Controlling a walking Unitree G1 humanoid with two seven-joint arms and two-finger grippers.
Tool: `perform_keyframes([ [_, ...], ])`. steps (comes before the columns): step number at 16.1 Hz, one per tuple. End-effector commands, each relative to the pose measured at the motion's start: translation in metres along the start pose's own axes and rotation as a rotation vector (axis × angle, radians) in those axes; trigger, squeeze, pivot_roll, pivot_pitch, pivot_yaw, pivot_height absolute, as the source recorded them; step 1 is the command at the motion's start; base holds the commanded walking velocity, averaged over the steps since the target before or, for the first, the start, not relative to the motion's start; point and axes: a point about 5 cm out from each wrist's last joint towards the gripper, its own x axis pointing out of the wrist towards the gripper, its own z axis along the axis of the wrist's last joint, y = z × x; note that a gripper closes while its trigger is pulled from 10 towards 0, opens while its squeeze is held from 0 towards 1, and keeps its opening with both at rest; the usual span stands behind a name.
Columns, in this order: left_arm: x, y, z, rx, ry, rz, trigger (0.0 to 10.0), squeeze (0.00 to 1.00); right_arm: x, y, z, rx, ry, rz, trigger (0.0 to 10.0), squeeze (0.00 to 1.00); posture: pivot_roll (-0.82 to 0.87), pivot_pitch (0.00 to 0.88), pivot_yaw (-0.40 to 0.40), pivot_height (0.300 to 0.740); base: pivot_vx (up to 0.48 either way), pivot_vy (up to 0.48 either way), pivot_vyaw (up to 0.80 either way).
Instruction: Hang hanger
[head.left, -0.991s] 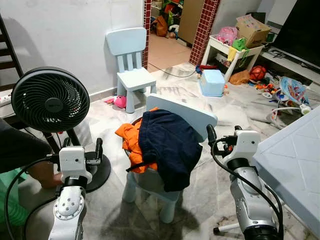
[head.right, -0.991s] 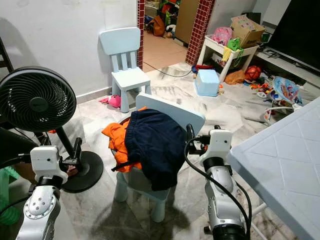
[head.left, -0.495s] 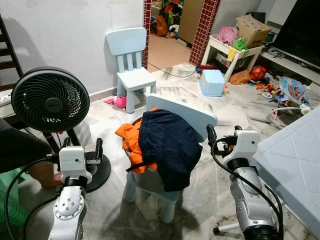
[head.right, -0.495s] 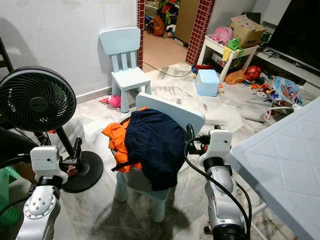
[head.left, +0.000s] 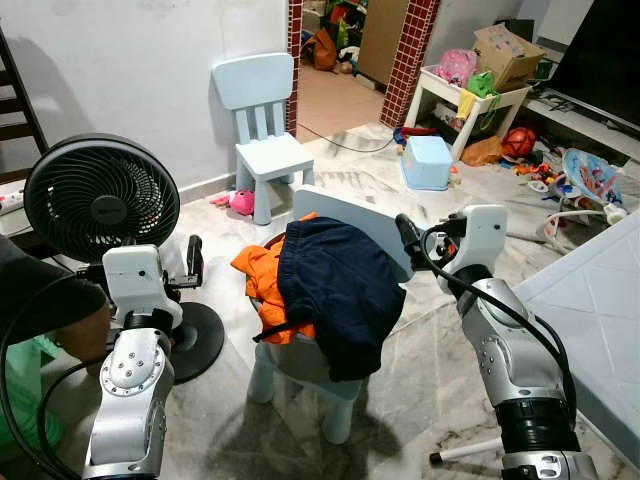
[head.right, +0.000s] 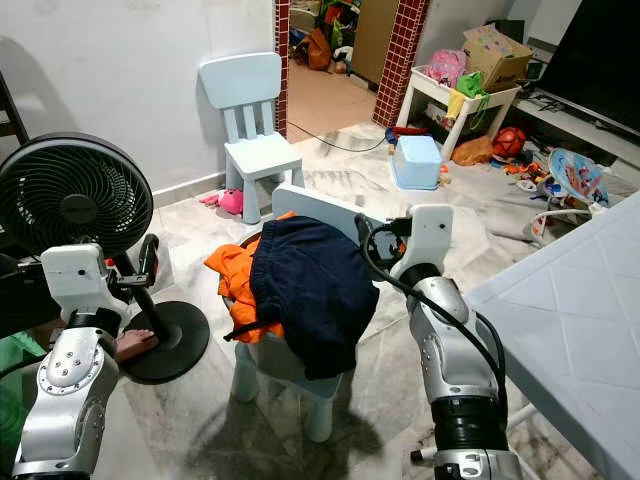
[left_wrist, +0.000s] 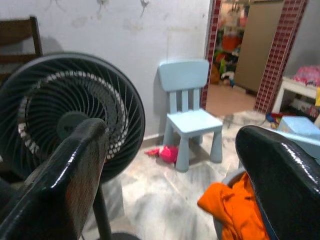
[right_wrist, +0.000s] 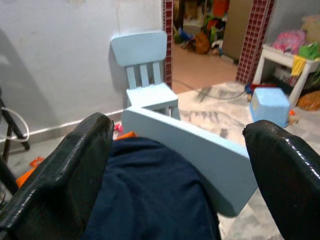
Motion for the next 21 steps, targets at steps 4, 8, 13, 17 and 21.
perform_keyframes([
  [4, -0.006, -0.003, 0.005, -0.003, -0.017, -0.001, 10.0, 0.0, -0.003, -0.001, 0.001, -0.087, 0.036, -0.001, 10.0, 0.0, 0.0, 0.0, -0.091, 0.74, 0.0, 0.0, 0.0],
  [8, -0.025, 0.0, -0.008, 0.032, -0.025, 0.003, 10.0, 0.0, -0.023, -0.001, -0.01, -0.074, -0.021, 0.006, 10.0, 0.0, 0.0, 0.0, -0.103, 0.74, 0.0, 0.0, 0.0],
  [13, -0.043, 0.002, -0.012, 0.022, -0.019, 0.003, 10.0, 0.0, -0.052, -0.005, -0.027, -0.106, 0.022, 0.004, 10.0, 0.0, -0.03, 0.09, -0.1, 0.74, 0.0, 0.0, 0.0],
  [17, -0.04, -0.015, -0.002, -0.032, -0.029, -0.057, 10.0, 0.0, -0.074, -0.009, -0.03, -0.145, 0.049, 0.022, 10.0, 0.0, -0.07, 0.176, -0.11, 0.74, 0.0, 0.0, 0.0],
  [21, -0.042, -0.017, 0.001, -0.039, -0.019, -0.068, 10.0, 0.0, -0.083, -0.008, -0.034, -0.15, 0.091, 0.031, 10.0, 0.0, -0.07, 0.231, -0.123, 0.74, 0.0, 0.0, 0.0],
])
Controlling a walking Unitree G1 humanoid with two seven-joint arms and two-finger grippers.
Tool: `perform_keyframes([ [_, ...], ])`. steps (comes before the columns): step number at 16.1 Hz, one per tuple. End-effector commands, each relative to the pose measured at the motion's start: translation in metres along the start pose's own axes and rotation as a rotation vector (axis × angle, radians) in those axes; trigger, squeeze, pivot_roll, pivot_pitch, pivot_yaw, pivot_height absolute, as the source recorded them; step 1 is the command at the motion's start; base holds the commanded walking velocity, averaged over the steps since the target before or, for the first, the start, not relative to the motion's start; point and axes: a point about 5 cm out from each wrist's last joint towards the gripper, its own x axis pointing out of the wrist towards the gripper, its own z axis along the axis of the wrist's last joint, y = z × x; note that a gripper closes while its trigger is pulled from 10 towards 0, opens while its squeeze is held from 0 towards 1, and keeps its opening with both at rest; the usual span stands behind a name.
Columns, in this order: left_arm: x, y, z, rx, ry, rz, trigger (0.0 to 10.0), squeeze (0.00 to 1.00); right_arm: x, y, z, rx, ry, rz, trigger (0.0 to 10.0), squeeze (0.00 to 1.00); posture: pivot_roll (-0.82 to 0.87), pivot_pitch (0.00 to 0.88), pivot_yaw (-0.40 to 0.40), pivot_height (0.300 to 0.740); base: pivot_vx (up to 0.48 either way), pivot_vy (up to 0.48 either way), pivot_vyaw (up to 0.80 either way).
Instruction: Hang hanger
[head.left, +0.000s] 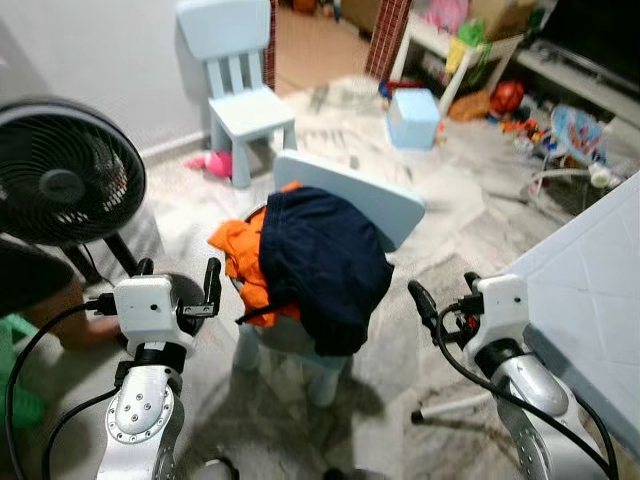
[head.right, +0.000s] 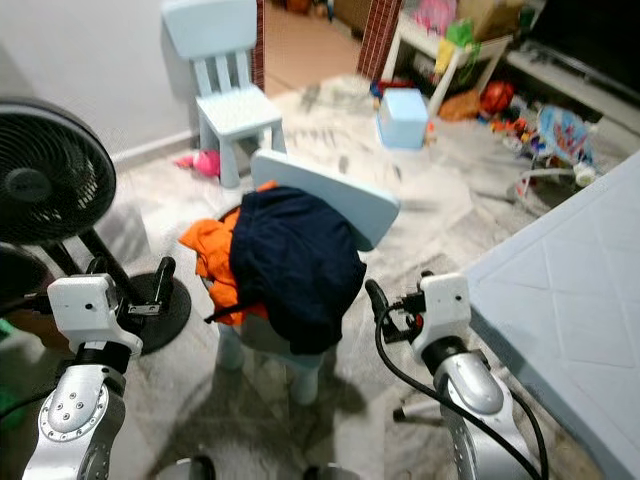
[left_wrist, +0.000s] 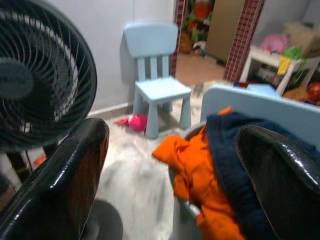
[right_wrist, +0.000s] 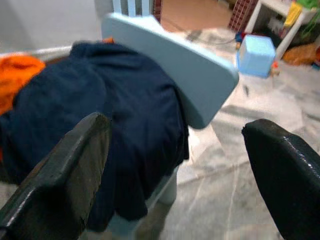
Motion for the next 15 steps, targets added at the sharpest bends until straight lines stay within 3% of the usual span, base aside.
perform_keyframes([
  [1, -0.002, -0.001, 0.004, -0.02, 0.002, 0.011, 10.0, 0.0, -0.005, 0.001, 0.002, -0.015, 0.009, 0.013, 10.0, 0.0, -0.07, 0.243, -0.125, 0.74, 0.0, 0.0, 0.0],
  [5, 0.007, -0.025, 0.0, -0.19, 0.059, 0.032, 10.0, 0.0, -0.011, 0.0, 0.007, -0.029, 0.017, 0.048, 10.0, 0.0, -0.1, 0.265, -0.14, 0.74, 0.0, 0.0, 0.0],
  [6, 0.015, -0.039, -0.009, -0.344, 0.135, 0.071, 10.0, 0.0, -0.013, -0.001, 0.014, -0.038, 0.008, 0.06, 10.0, 0.0, -0.13, 0.272, -0.143, 0.74, 0.0, 0.0, 0.0],
  [7, 0.018, -0.044, -0.011, -0.391, 0.149, 0.084, 10.0, 0.0, -0.015, -0.001, 0.016, -0.041, 0.005, 0.065, 10.0, 0.0, -0.14, 0.274, -0.144, 0.74, 0.0, 0.0, 0.0],
  [11, 0.029, -0.067, -0.024, -0.532, 0.241, 0.071, 10.0, 0.0, -0.022, -0.003, 0.026, -0.08, -0.007, 0.086, 10.0, 0.0, -0.17, 0.284, -0.146, 0.74, 0.0, 0.0, 0.0],
  [12, 0.032, -0.076, -0.036, -0.582, 0.306, 0.044, 10.0, 0.0, -0.024, -0.001, 0.032, -0.086, -0.019, 0.09, 10.0, 0.0, -0.19, 0.288, -0.147, 0.74, 0.0, 0.0, 0.0],
  [15, 0.039, -0.096, -0.044, -0.657, 0.35, -0.05, 10.0, 0.0, -0.03, 0.001, 0.043, -0.125, -0.044, 0.104, 10.0, 0.0, -0.23, 0.294, -0.143, 0.74, 0.0, 0.0, 0.0],
])
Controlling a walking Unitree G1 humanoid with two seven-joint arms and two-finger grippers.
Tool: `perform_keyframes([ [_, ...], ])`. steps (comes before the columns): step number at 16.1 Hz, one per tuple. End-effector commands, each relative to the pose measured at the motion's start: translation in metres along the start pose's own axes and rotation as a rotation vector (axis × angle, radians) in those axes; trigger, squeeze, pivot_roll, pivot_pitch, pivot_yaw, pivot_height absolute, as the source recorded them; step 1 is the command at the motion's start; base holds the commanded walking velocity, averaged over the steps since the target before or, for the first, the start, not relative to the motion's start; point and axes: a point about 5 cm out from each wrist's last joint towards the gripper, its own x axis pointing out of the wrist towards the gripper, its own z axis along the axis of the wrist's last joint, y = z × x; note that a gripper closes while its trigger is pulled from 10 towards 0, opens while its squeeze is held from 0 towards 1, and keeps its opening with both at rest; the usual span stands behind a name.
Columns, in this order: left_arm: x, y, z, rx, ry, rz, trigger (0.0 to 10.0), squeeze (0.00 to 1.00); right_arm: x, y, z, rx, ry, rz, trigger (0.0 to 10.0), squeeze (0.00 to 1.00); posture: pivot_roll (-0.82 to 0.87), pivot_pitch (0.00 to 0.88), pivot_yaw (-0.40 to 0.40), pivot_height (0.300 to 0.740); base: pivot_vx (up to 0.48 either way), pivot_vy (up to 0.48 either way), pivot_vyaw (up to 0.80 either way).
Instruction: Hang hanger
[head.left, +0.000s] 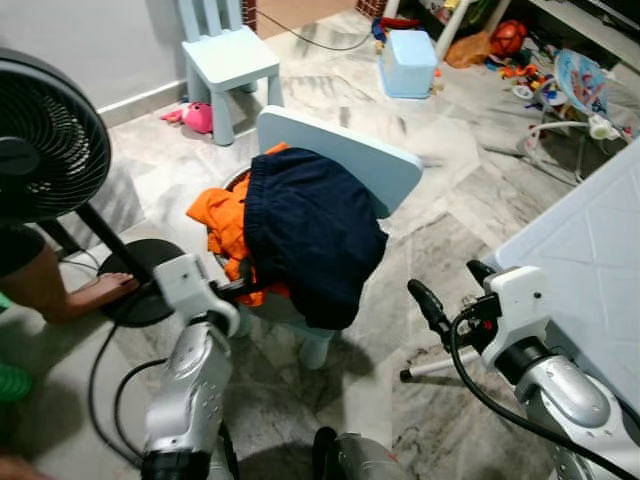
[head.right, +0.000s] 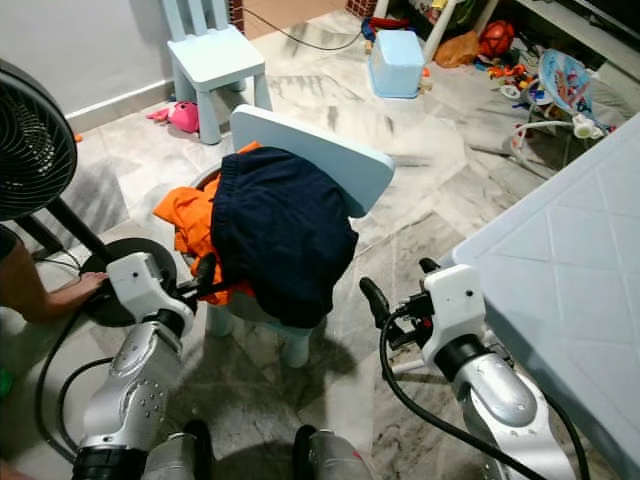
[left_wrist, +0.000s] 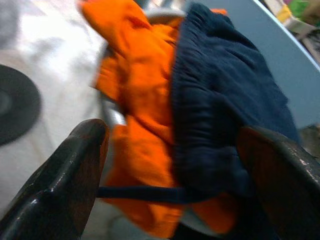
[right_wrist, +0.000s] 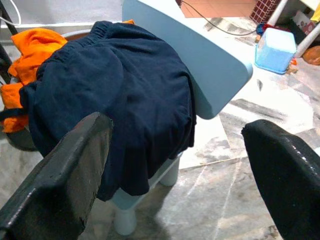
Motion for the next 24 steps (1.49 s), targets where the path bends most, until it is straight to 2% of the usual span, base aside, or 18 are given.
perform_keyframes([
  [1, -0.007, -0.045, -0.034, -0.189, 0.085, -0.075, 10.0, 0.0, -0.007, -0.006, 0.002, -0.019, 0.011, -0.022, 10.0, 0.0, -0.23, 0.297, -0.141, 0.74, 0.0, 0.0, 0.0],
  [3, -0.003, -0.054, -0.037, -0.212, 0.102, -0.104, 10.0, 0.0, -0.009, -0.008, 0.002, -0.019, 0.018, -0.028, 10.0, 0.0, -0.24, 0.299, -0.14, 0.74, 0.0, 0.0, 0.0],
  [5, 0.001, -0.07, -0.043, -0.308, 0.132, -0.119, 10.0, 0.0, -0.007, -0.004, 0.003, -0.017, 0.018, -0.021, 10.0, 0.0, -0.24, 0.297, -0.137, 0.74, 0.0, 0.0, 0.0],
  [9, -0.005, -0.079, -0.057, -0.406, 0.186, -0.111, 10.0, 0.0, -0.006, -0.003, 0.005, -0.023, 0.014, -0.011, 10.0, 0.0, -0.24, 0.294, -0.138, 0.74, 0.0, 0.0, 0.0],
  [12, -0.013, -0.073, -0.054, -0.404, 0.18, -0.056, 10.0, 0.0, -0.003, -0.005, 0.005, -0.025, 0.014, -0.01, 10.0, 0.0, -0.23, 0.291, -0.138, 0.74, 0.0, 0.0, 0.0],
  [14, -0.018, -0.069, -0.048, -0.441, 0.171, -0.029, 10.0, 0.0, -0.001, -0.005, 0.005, -0.024, 0.011, -0.007, 10.0, 0.0, -0.22, 0.29, -0.138, 0.74, 0.0, 0.0, 0.0],
  [15, -0.019, -0.067, -0.05, -0.469, 0.182, -0.015, 10.0, 0.0, 0.0, -0.004, 0.005, -0.022, 0.01, -0.005, 10.0, 0.0, -0.21, 0.289, -0.137, 0.74, 0.0, 0.0, 0.0],
  [17, -0.022, -0.059, -0.066, -0.574, 0.262, 0.086, 10.0, 0.0, 0.004, 0.0, 0.005, -0.017, 0.0, 0.007, 10.0, 0.0, -0.21, 0.286, -0.138, 0.74, 0.0, 0.0, 0.0],
  [18, -0.023, -0.059, -0.069, -0.59, 0.288, 0.11, 10.0, 0.0, 0.004, 0.0, 0.007, -0.024, -0.005, 0.011, 10.0, 0.0, -0.21, 0.286, -0.137, 0.74, 0.0, 0.0, 0.0],
  [21, -0.029, -0.06, -0.076, -0.559, 0.355, 0.153, 10.0, 0.0, 0.003, -0.004, 0.006, -0.03, -0.001, 0.002, 10.0, 0.0, -0.22, 0.285, -0.135, 0.74, 0.0, 0.0, 0.0],
  [22, -0.031, -0.055, -0.08, -0.534, 0.37, 0.164, 10.0, 0.0, 0.003, -0.004, 0.006, -0.031, -0.002, 0.002, 10.0, 0.0, -0.21, 0.284, -0.133, 0.74, 0.0, 0.0, 0.0],
  [24, -0.028, -0.046, -0.086, -0.54, 0.384, 0.17, 10.0, 0.0, 0.005, -0.002, 0.006, -0.028, -0.006, 0.003, 10.0, 0.0, -0.21, 0.282, -0.133, 0.74, 0.0, 0.0, 0.0],
])
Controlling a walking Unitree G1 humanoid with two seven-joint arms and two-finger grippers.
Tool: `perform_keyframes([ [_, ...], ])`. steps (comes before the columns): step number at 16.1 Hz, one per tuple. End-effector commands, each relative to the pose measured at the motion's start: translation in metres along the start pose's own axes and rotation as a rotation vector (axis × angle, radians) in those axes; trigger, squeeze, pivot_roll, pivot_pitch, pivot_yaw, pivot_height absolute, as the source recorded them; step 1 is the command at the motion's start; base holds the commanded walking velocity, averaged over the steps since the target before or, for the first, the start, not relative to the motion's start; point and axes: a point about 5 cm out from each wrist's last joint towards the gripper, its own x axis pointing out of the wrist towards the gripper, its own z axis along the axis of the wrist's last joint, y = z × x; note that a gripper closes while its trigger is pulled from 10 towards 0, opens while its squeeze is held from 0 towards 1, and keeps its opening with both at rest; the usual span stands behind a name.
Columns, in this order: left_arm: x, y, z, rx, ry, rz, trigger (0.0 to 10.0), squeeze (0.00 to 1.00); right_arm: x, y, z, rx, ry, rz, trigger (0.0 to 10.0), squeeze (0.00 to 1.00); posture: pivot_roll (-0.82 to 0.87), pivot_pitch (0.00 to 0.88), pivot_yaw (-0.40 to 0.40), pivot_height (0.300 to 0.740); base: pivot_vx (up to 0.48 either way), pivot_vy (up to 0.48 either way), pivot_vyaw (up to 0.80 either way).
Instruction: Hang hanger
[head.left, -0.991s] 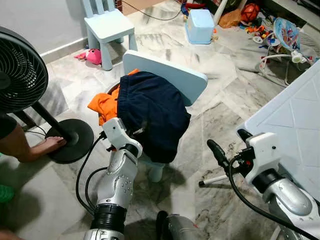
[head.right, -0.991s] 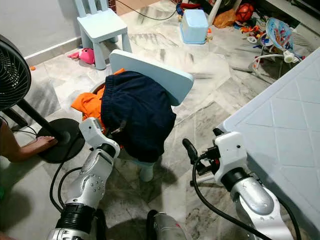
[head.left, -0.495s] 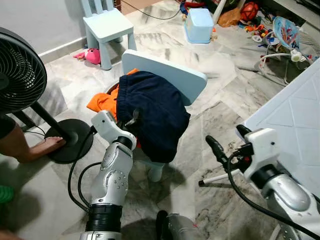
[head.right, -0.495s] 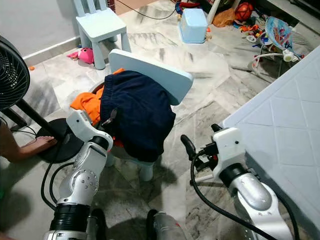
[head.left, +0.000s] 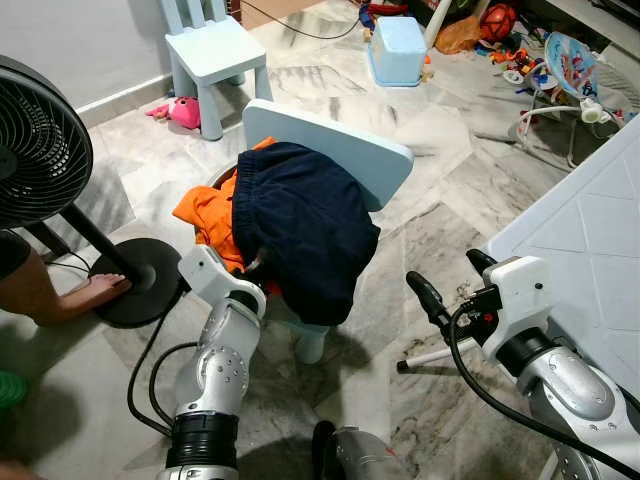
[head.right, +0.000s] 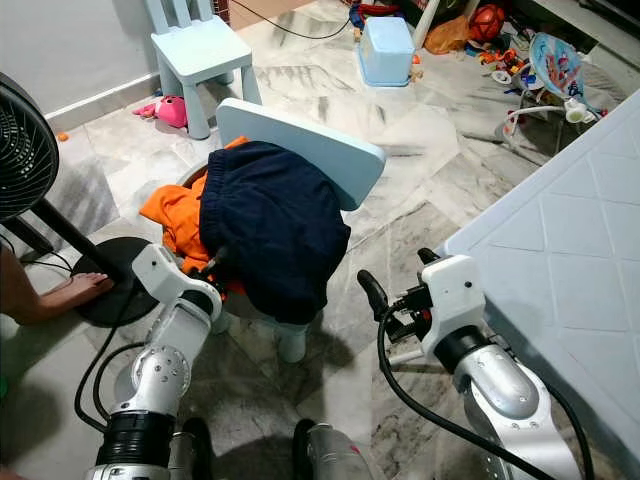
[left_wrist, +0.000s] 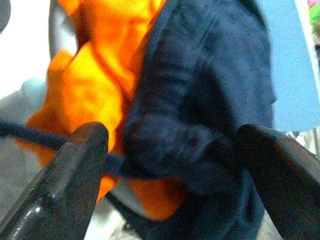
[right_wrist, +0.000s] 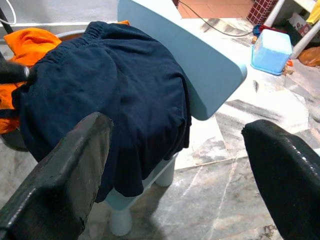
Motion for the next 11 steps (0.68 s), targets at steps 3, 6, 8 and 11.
perform_keyframes([
  [3, -0.016, 0.015, -0.086, -0.223, 0.258, 0.104, 0.0, 0.0, 0.0, 0.001, -0.002, -0.012, 0.006, 0.001, 10.0, 0.0, -0.22, 0.278, -0.135, 0.74, 0.0, 0.0, 0.0],
  [6, -0.011, 0.017, -0.087, -0.251, 0.257, 0.108, 0.0, 0.0, 0.002, -0.003, 0.001, -0.024, -0.001, -0.007, 10.0, 0.0, -0.23, 0.271, -0.135, 0.74, 0.0, 0.0, 0.0],
  [8, -0.008, 0.015, -0.084, -0.227, 0.243, 0.091, 0.0, 0.0, 0.001, -0.002, 0.0, -0.025, 0.0, -0.007, 10.0, 0.0, -0.23, 0.266, -0.135, 0.74, 0.0, 0.0, 0.0],
  [11, -0.005, -0.004, -0.057, -0.091, 0.132, -0.027, 10.0, 0.0, 0.002, -0.002, -0.001, -0.026, 0.001, -0.004, 10.0, 0.0, -0.23, 0.262, -0.136, 0.74, 0.0, 0.0, 0.0],
])
